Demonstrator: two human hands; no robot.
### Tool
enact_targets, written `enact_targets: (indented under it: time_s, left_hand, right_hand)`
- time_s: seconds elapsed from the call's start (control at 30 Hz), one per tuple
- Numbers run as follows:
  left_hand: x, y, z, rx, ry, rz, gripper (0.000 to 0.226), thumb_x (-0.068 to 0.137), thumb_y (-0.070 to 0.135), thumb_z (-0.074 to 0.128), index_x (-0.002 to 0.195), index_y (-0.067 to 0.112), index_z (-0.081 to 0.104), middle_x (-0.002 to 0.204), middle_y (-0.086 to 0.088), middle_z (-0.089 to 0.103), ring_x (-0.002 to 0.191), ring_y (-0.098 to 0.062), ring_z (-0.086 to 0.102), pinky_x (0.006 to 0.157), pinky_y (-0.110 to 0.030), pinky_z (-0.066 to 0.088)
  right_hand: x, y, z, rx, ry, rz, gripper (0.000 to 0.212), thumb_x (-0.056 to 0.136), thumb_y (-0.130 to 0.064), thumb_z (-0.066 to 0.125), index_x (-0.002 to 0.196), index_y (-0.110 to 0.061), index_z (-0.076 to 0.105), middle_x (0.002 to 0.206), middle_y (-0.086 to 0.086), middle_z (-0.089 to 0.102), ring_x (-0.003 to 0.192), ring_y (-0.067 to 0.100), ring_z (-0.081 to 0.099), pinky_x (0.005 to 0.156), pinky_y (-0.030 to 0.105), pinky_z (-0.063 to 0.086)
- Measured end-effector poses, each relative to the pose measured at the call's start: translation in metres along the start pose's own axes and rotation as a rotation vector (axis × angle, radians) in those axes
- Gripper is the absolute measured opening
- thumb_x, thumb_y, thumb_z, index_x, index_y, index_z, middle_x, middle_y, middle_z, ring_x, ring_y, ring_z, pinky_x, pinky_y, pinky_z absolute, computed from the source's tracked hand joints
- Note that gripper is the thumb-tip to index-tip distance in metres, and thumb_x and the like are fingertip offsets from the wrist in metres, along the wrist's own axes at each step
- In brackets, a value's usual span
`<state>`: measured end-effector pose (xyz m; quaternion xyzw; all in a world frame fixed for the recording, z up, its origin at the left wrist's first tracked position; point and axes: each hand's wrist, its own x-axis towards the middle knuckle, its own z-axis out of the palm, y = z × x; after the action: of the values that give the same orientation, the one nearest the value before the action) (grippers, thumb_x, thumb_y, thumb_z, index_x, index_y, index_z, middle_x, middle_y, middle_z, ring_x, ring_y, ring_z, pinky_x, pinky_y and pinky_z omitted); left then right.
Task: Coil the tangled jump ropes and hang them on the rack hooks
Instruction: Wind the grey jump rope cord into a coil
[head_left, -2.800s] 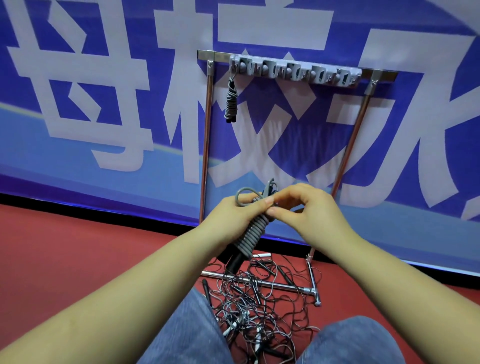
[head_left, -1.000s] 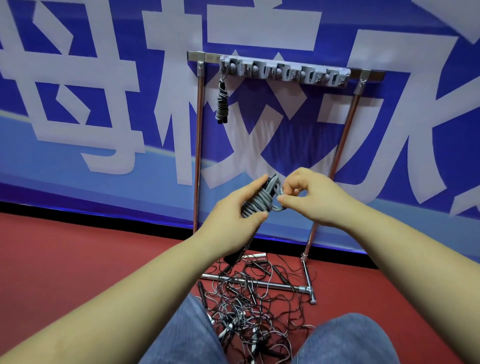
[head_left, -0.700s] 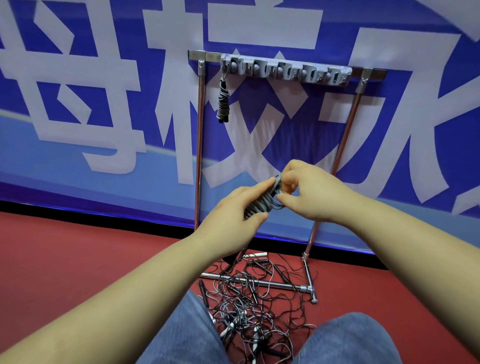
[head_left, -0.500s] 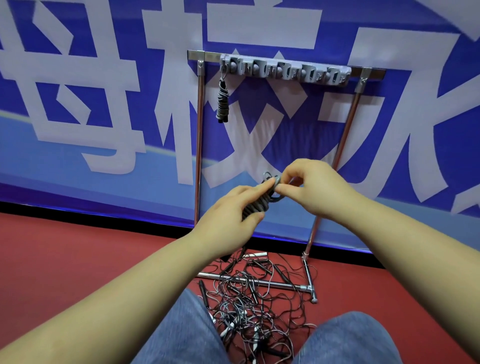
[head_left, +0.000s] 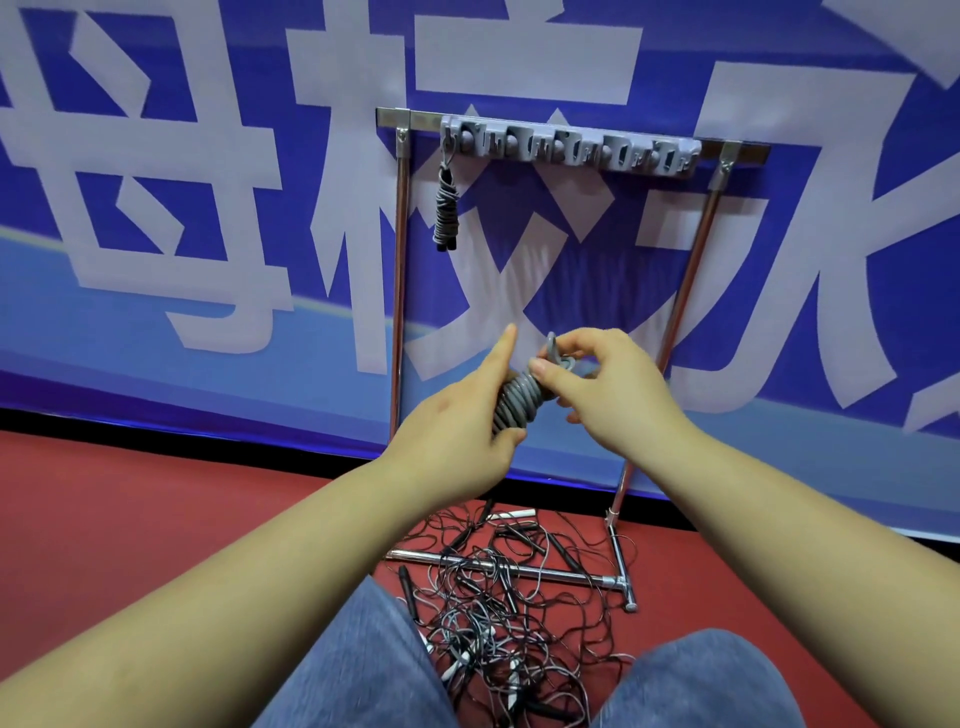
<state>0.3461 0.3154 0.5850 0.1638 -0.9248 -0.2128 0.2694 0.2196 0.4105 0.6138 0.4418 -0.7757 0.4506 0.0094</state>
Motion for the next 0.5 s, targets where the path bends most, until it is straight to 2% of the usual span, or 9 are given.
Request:
enact_targets:
  time_s: [0.07,0.13,0.2,0.3,0.4,0.43,0.5]
  left_hand:
    - [0.002,-0.002,0.0,-0.002,-0.006,0.021,0.076,0.092,0.024,0.057,0.151,0.036,0.012,0.139,0.011,0.048,0.122,-0.016,0.048,0.091,-0.026,0.039]
    - [0.002,-0.004,-0.001,-0.036,0.0,0.056,0.065,0.091,0.02,0.058,0.146,0.034,0.028,0.138,0.012,0.049,0.123,-0.012,0.047,0.095,-0.022,0.037]
    - [0.002,-0.004,-0.001,-0.072,0.01,0.076,0.059,0.09,0.019,0.058,0.142,0.034,0.034,0.132,0.013,0.053,0.117,-0.01,0.049,0.092,-0.02,0.036]
    - [0.007,-0.007,-0.001,-0.126,-0.013,0.06,0.056,0.09,0.019,0.058,0.138,0.034,0.035,0.124,0.013,0.056,0.105,-0.009,0.055,0.09,-0.025,0.042]
    - [0.011,-0.008,-0.001,-0.27,-0.063,0.008,0.05,0.087,0.013,0.061,0.129,0.031,0.04,0.115,0.01,0.059,0.085,-0.007,0.06,0.08,-0.023,0.048]
    - [0.013,-0.008,-0.001,-0.364,-0.087,-0.027,0.049,0.086,0.01,0.063,0.125,0.029,0.042,0.113,0.008,0.059,0.086,-0.007,0.061,0.078,-0.018,0.049]
    - [0.019,0.001,-0.004,-0.612,-0.139,-0.099,0.05,0.084,0.017,0.069,0.126,0.028,0.043,0.111,0.007,0.057,0.09,0.004,0.061,0.077,-0.005,0.046]
  right_hand:
    - [0.002,-0.001,-0.002,-0.05,0.09,-0.036,0.016,0.087,-0.037,0.064,0.086,-0.021,0.064,0.09,-0.01,0.051,0.068,0.004,0.051,0.064,0.016,0.044]
    - [0.006,-0.001,-0.008,0.089,0.143,0.03,0.027,0.086,-0.035,0.066,0.079,-0.009,0.066,0.071,-0.009,0.054,0.055,0.003,0.046,0.049,0.01,0.035]
    - [0.013,0.0,-0.015,0.259,0.151,0.141,0.033,0.084,-0.034,0.069,0.077,-0.002,0.068,0.061,-0.002,0.056,0.051,0.001,0.048,0.044,0.009,0.036]
    - [0.02,0.0,-0.021,0.425,0.162,0.238,0.03,0.085,-0.03,0.068,0.079,-0.001,0.069,0.066,0.003,0.062,0.055,0.002,0.058,0.044,0.011,0.042]
    - [0.021,-0.005,-0.022,0.401,0.114,0.166,0.025,0.086,-0.029,0.067,0.077,-0.005,0.069,0.067,0.003,0.065,0.056,0.004,0.059,0.048,0.013,0.046]
    - [0.02,-0.008,-0.022,0.368,0.067,0.121,0.025,0.086,-0.028,0.068,0.077,-0.004,0.069,0.064,0.002,0.064,0.056,0.004,0.058,0.049,0.014,0.046]
    - [0.019,-0.015,-0.02,0.312,-0.03,0.053,0.024,0.085,-0.026,0.068,0.078,-0.003,0.068,0.062,0.0,0.062,0.053,0.001,0.055,0.05,0.014,0.045]
